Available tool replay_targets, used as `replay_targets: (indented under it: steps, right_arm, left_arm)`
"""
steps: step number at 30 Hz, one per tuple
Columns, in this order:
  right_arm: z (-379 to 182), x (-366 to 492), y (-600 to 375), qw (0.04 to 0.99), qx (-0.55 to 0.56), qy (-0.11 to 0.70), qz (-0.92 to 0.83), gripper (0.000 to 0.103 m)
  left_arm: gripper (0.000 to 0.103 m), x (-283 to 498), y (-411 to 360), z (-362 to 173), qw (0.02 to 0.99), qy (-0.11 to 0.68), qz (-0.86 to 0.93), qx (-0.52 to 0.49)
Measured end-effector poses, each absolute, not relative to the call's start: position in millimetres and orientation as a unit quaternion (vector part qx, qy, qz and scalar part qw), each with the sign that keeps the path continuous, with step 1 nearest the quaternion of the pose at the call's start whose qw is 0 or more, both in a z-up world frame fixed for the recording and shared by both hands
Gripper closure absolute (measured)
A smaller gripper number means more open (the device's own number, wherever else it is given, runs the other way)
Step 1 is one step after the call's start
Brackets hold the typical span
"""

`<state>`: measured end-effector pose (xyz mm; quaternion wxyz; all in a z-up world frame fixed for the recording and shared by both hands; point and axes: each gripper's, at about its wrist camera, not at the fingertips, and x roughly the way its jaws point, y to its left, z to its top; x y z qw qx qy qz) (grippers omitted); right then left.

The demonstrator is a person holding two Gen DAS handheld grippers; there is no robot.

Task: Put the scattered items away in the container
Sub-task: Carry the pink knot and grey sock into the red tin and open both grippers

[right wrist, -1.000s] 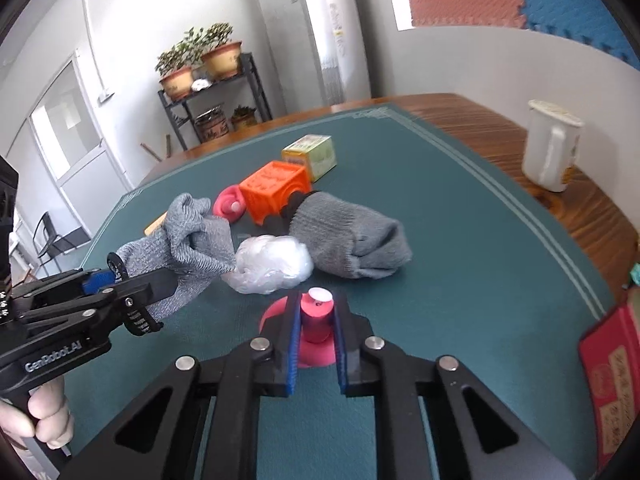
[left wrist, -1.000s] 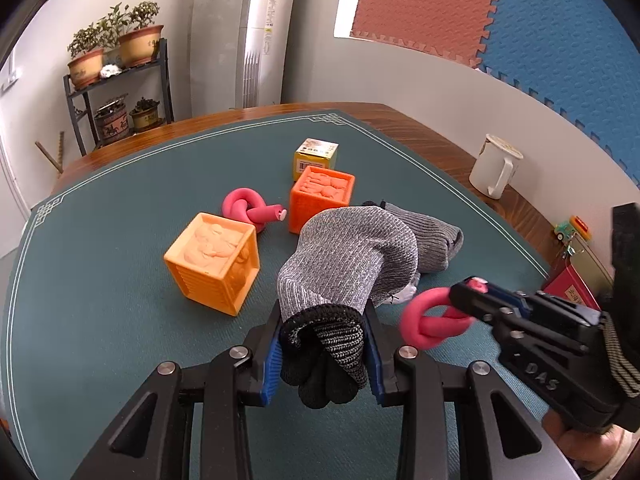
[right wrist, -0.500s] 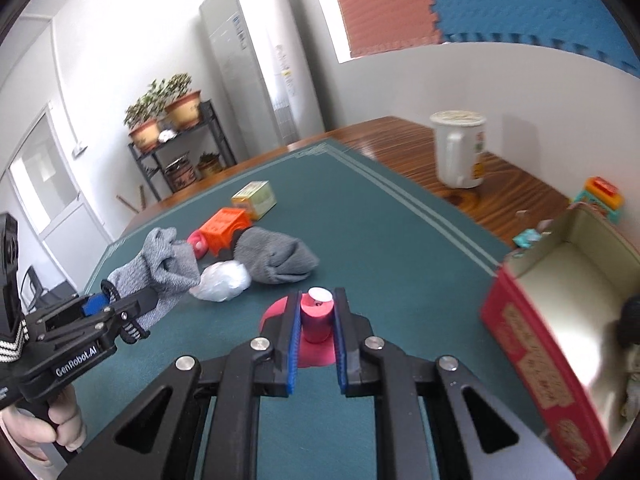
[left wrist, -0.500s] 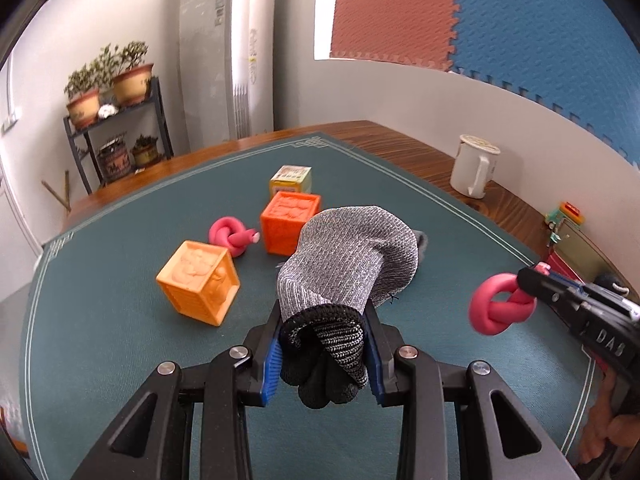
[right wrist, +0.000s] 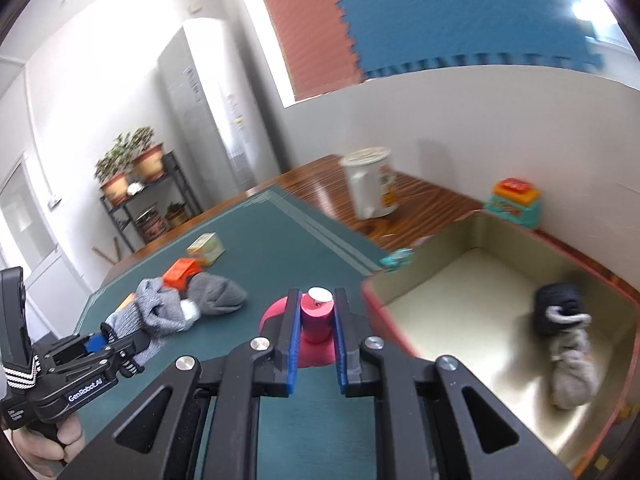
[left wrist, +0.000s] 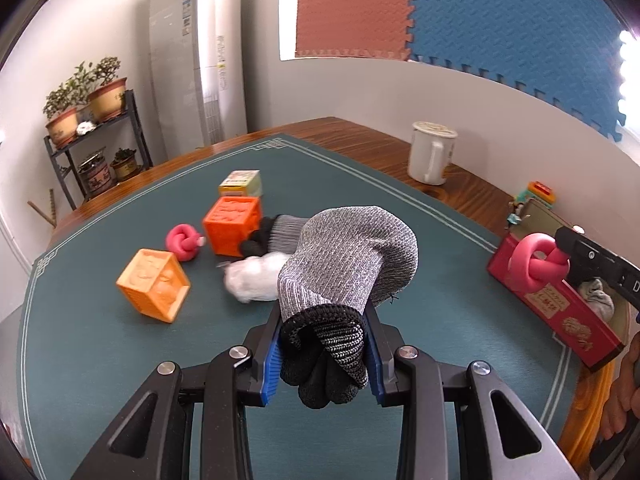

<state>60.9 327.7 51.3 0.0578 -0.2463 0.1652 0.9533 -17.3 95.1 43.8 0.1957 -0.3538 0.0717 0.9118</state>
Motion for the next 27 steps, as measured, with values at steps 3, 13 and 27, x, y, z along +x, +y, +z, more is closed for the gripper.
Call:
replay_targets:
  steps: [3, 13, 27]
  right_arm:
    - [54, 78, 352, 0.088, -0.233, 0.173, 0.953, 0.087]
    - [52, 121, 415, 0.18, -0.215, 0.184, 0.942, 0.087]
    - [33, 149, 460, 0.234, -0.223, 0.217, 0.921, 0.069]
  left_arm:
    - [0.067, -11, 113, 45, 0.211, 0.078, 0.908, -0.353]
    - [0.067, 7, 188, 53, 0.269, 0.096, 0.892, -0.35]
    - [0.067, 28, 302, 61, 0.366, 0.112, 0.858, -0.342]
